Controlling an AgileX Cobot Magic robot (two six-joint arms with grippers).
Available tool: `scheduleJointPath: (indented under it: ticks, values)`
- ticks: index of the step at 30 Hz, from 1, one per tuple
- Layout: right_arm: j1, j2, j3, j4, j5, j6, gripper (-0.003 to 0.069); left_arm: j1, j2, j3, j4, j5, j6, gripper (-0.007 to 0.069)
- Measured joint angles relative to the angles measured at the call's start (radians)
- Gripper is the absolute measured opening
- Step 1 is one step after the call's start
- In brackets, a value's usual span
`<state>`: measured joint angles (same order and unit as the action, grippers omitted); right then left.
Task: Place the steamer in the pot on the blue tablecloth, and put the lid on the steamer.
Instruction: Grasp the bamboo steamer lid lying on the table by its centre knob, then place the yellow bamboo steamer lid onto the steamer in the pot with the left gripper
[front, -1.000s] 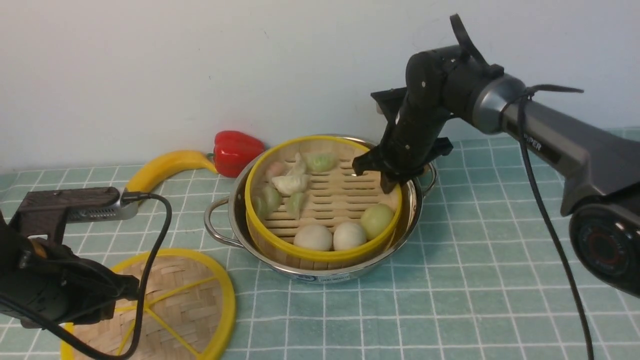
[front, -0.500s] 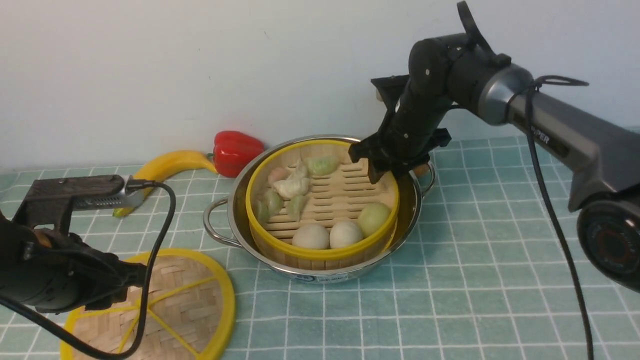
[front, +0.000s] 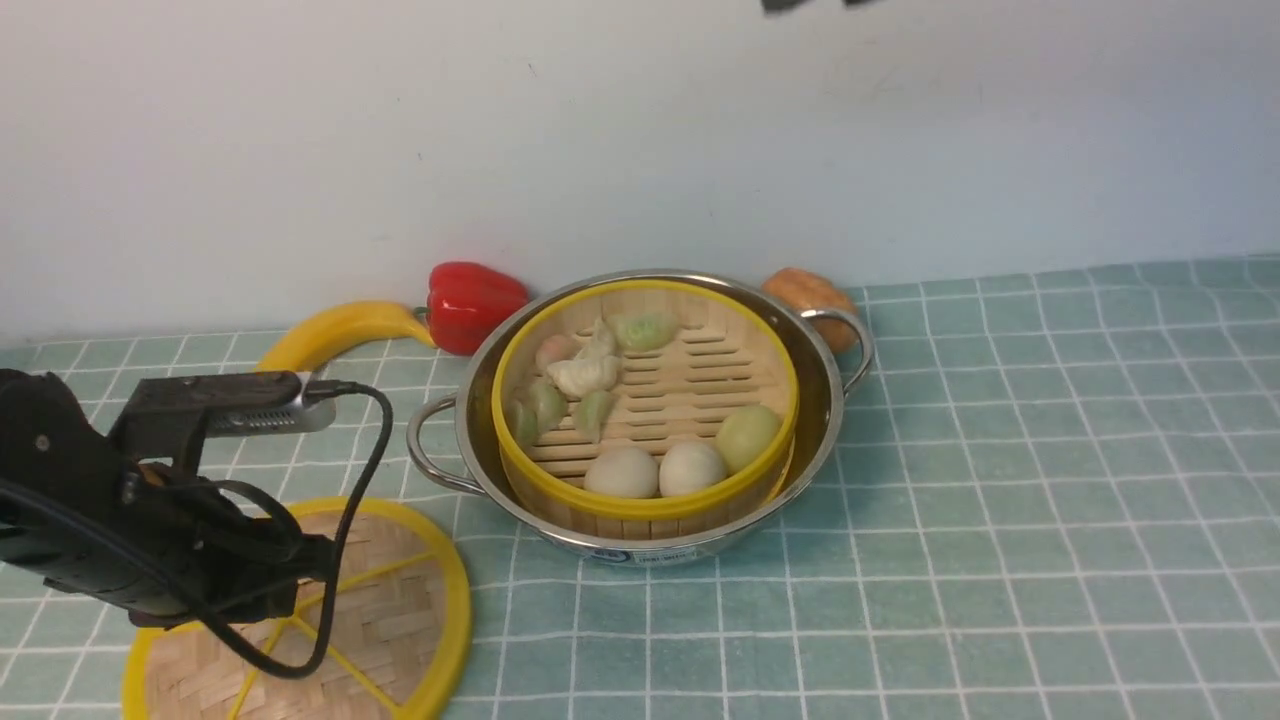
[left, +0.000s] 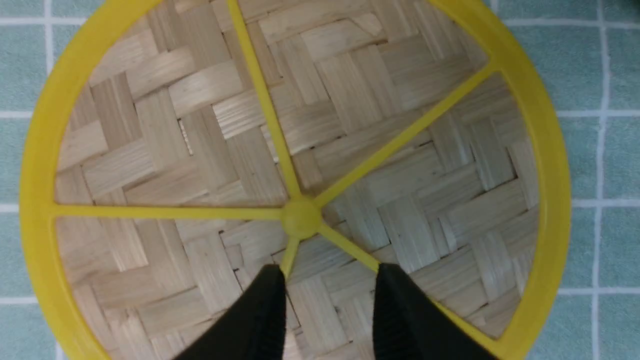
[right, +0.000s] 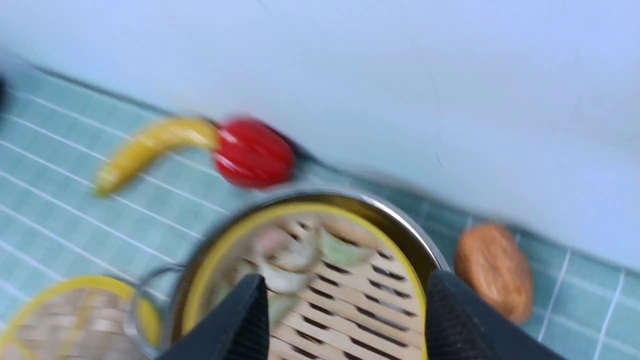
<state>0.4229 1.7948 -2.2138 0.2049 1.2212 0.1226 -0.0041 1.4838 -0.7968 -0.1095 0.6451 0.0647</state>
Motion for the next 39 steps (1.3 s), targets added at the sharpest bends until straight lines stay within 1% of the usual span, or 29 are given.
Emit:
scheduleJointPath:
  ticks: [4,5,14,15,17,18,19,20,22,23,24,27,29,31,32,33,35,39]
  values:
    - [0.0,-0.202,0.102,0.02,-0.001,-0.024,0.0395,0.0,0.046,-0.017,0.01,-0.023,0.0,0.0243]
    - [0.0,-0.314,0.169,0.022,-0.002,-0.032,0.0388,0.0,0.065,-0.021,0.012,-0.039,0.0,0.0243]
    - [0.0,-0.863,0.591,0.022,0.002,-0.04,0.0357,0.0,0.162,-0.025,0.012,-0.077,-0.001,0.0242]
    - [0.0,-0.936,0.647,0.022,0.004,-0.027,0.0351,0.0,0.165,-0.027,0.012,-0.078,-0.005,0.0234]
    - [0.0,-1.053,0.734,0.021,0.006,-0.004,0.0343,0.0,0.165,-0.035,0.013,-0.073,-0.021,0.0181]
    - [0.0,-1.104,0.776,0.016,0.007,0.008,0.0337,0.0,0.165,-0.042,0.018,-0.061,-0.028,0.014]
    - [0.0,-1.133,0.792,0.012,0.008,0.013,0.0334,0.0,0.165,-0.044,0.02,-0.057,-0.03,0.0132]
    - [0.0,-1.168,0.833,0.004,0.009,0.024,0.033,0.0,0.165,-0.056,0.027,-0.031,-0.032,0.0113]
    - [0.0,-1.263,0.932,-0.038,0.01,0.069,0.0314,0.0,0.147,-0.111,0.068,0.088,-0.043,0.0115]
    - [0.0,-1.269,0.94,-0.043,0.01,0.073,0.0313,0.0,0.144,-0.117,0.072,0.11,-0.044,0.0115]
    - [0.0,-1.308,0.981,-0.079,0.013,0.1,0.0304,0.0,0.12,-0.168,0.11,0.19,-0.055,0.0116]
    - [0.0,-1.366,1.07,-0.159,0.014,0.145,0.0285,0.0,0.069,-0.311,0.187,0.346,-0.082,0.0116]
    - [0.0,-1.386,1.12,-0.205,0.013,0.164,0.0274,0.0,0.034,-0.42,0.215,0.425,-0.089,0.0116]
    - [0.0,-1.391,1.143,-0.212,0.013,0.169,0.0271,0.0,0.02,-0.476,0.218,0.454,-0.089,0.0116]
    - [0.0,-1.395,1.181,-0.223,0.013,0.175,0.0265,-0.008,0.01,-0.564,0.21,0.487,-0.078,0.0116]
    - [0.0,-1.395,1.196,-0.223,0.013,0.177,0.0262,-0.014,0.01,-0.595,0.204,0.495,-0.071,0.0116]
    - [0.0,-1.396,1.225,-0.218,0.013,0.18,0.0258,-0.054,0.018,-0.685,0.18,0.514,-0.045,0.0116]
    - [0.0,-1.396,1.261,-0.205,0.013,0.183,0.0255,-0.193,0.094,-0.804,0.142,0.533,-0.01,0.0116]
